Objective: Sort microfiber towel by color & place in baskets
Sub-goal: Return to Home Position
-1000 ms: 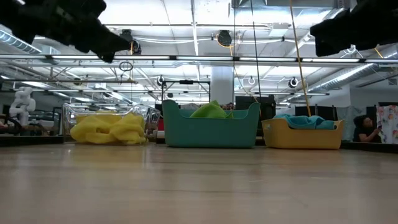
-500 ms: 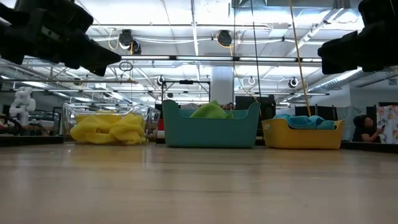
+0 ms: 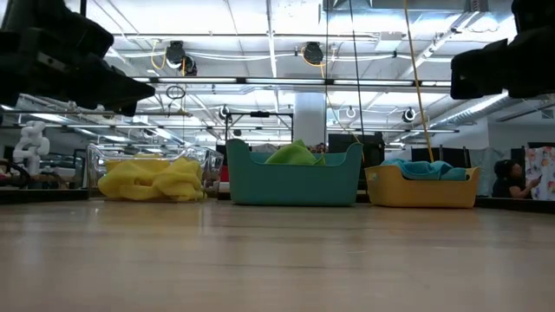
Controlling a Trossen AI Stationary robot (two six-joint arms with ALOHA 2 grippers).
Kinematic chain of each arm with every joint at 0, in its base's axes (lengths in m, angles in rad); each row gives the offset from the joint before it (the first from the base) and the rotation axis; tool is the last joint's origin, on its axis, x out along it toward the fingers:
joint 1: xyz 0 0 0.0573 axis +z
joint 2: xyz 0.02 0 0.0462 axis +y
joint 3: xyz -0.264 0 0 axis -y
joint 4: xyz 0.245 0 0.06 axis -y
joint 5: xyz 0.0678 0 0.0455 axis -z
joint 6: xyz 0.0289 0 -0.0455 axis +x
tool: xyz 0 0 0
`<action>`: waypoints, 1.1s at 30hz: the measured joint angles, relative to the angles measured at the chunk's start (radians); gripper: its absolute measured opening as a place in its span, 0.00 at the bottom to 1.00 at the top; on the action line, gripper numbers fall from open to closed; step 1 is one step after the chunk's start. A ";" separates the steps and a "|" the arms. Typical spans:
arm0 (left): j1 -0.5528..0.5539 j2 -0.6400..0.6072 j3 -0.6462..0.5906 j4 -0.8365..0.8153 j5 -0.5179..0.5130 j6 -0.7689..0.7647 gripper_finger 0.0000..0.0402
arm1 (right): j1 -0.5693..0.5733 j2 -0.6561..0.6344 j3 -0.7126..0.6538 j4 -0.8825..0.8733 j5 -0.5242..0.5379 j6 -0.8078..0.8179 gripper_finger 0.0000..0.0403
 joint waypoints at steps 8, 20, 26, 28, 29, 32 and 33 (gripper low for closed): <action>0.000 -0.071 -0.002 -0.100 0.008 -0.002 0.01 | 0.000 -0.049 0.000 -0.081 0.094 0.006 0.00; 0.000 -0.247 -0.001 -0.255 0.016 0.019 0.01 | 0.000 -0.234 0.000 -0.293 0.094 0.074 0.00; 0.000 -0.337 0.000 -0.378 -0.037 -0.026 0.01 | 0.000 -0.344 0.000 -0.440 0.094 0.108 0.00; 0.000 -0.356 0.001 -0.381 -0.049 -0.032 0.01 | 0.000 -0.384 0.001 -0.482 0.094 0.122 0.00; 0.000 -0.362 0.001 -0.383 -0.050 -0.032 0.01 | 0.000 -0.402 0.001 -0.502 0.095 0.126 0.00; 0.000 -0.376 0.001 -0.384 -0.052 -0.024 0.01 | 0.000 -0.463 0.001 -0.566 0.099 0.130 0.00; 0.000 -0.377 0.001 -0.385 -0.054 -0.024 0.01 | 0.000 -0.485 0.001 -0.583 0.106 0.130 0.00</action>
